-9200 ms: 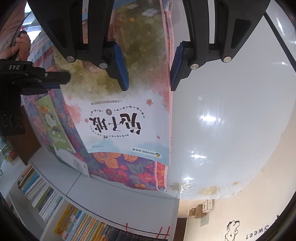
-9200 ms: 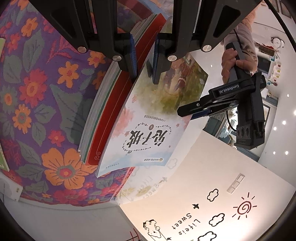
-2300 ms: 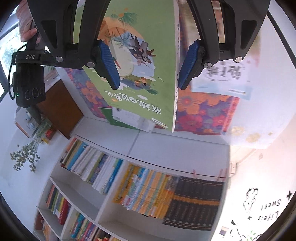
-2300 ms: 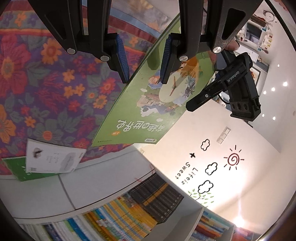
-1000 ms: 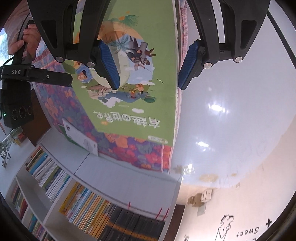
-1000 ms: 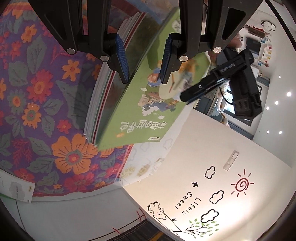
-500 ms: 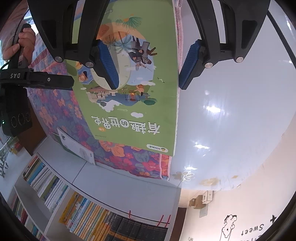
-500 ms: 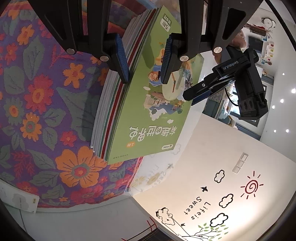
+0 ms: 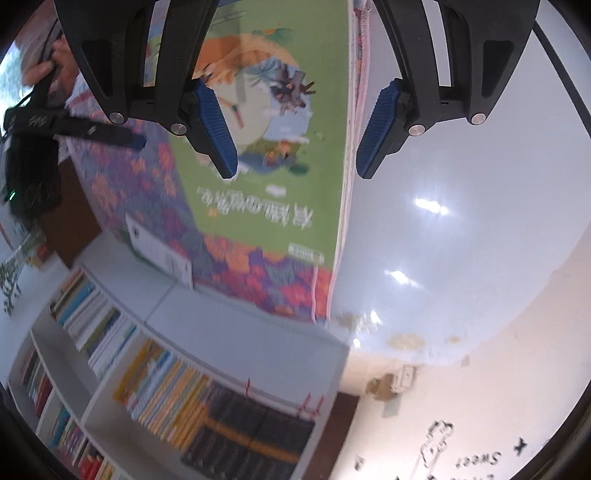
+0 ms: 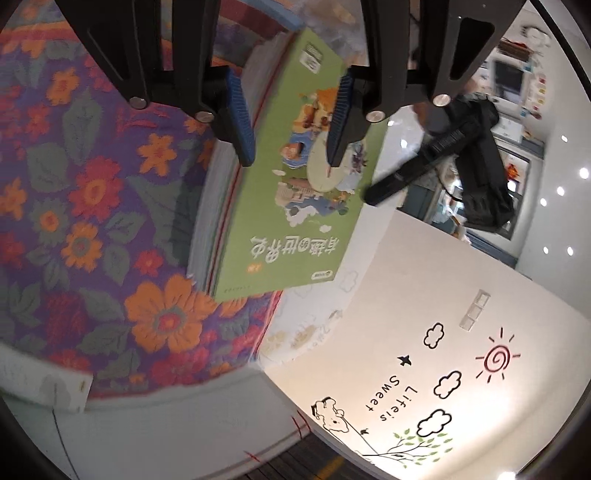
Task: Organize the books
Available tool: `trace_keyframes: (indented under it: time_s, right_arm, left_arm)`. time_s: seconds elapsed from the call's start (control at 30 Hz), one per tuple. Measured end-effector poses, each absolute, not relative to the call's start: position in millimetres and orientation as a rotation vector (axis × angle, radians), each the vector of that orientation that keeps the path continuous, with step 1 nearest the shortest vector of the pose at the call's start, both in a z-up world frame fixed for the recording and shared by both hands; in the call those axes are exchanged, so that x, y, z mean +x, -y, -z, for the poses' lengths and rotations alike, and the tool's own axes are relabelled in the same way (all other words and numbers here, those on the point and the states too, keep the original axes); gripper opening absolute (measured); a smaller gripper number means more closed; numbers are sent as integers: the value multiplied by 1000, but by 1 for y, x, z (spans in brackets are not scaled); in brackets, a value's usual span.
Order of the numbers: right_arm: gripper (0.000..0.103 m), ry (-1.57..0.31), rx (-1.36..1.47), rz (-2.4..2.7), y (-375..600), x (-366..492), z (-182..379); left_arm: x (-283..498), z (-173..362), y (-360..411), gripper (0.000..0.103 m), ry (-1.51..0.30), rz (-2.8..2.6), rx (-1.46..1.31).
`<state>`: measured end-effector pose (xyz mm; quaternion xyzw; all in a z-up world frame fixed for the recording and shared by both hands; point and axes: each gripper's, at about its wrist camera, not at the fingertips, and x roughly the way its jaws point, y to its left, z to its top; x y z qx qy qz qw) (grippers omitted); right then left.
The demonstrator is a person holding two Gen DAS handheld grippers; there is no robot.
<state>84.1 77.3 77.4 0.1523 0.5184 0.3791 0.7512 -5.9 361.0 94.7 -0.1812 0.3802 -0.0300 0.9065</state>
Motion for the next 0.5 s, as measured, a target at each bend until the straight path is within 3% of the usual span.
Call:
trace_keyframes:
  time_s: [0.3,0.5]
  right_arm:
    - [43,-1139,461,-741,-6,112,-68]
    - [43,-1022,584,-642,94,147,-78]
  left_arm:
    - [9,-152,-284,66,-729,57,-320]
    - [50,-152,-207,66,-754,109,-338]
